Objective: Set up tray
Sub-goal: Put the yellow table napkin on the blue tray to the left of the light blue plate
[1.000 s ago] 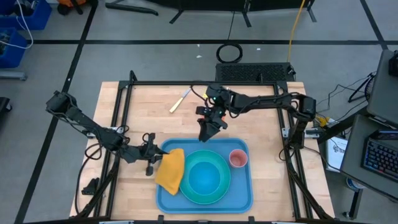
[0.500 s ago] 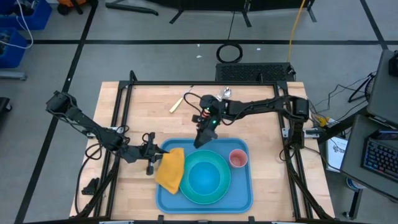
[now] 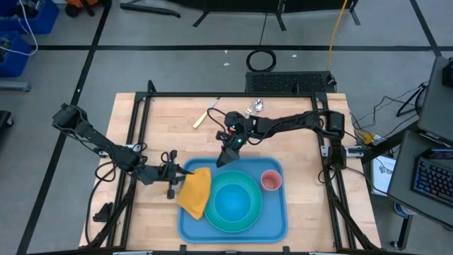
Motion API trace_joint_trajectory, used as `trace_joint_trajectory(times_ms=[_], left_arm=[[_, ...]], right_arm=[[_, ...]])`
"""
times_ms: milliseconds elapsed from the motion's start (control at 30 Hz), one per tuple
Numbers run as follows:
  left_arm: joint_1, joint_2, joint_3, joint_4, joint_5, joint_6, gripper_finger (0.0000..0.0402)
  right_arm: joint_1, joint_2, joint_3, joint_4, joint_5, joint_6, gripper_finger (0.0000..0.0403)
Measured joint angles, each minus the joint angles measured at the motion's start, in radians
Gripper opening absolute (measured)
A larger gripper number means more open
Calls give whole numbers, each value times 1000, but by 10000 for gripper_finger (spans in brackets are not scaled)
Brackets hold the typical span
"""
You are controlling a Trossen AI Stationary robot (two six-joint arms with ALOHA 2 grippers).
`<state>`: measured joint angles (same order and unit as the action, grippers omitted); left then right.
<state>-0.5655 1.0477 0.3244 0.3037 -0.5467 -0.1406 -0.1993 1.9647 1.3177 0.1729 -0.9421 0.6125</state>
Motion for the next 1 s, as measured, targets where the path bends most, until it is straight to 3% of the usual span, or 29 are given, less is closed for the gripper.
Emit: trace_joint_trajectory(times_ms=[467, 1000], left_arm=[[0, 0, 0, 26, -15, 60, 37], [1, 0, 0, 44, -14, 93, 37]], right_arm=[[25, 49, -1, 72, -21, 56, 171], [23, 104, 2, 164, 40, 108, 172]])
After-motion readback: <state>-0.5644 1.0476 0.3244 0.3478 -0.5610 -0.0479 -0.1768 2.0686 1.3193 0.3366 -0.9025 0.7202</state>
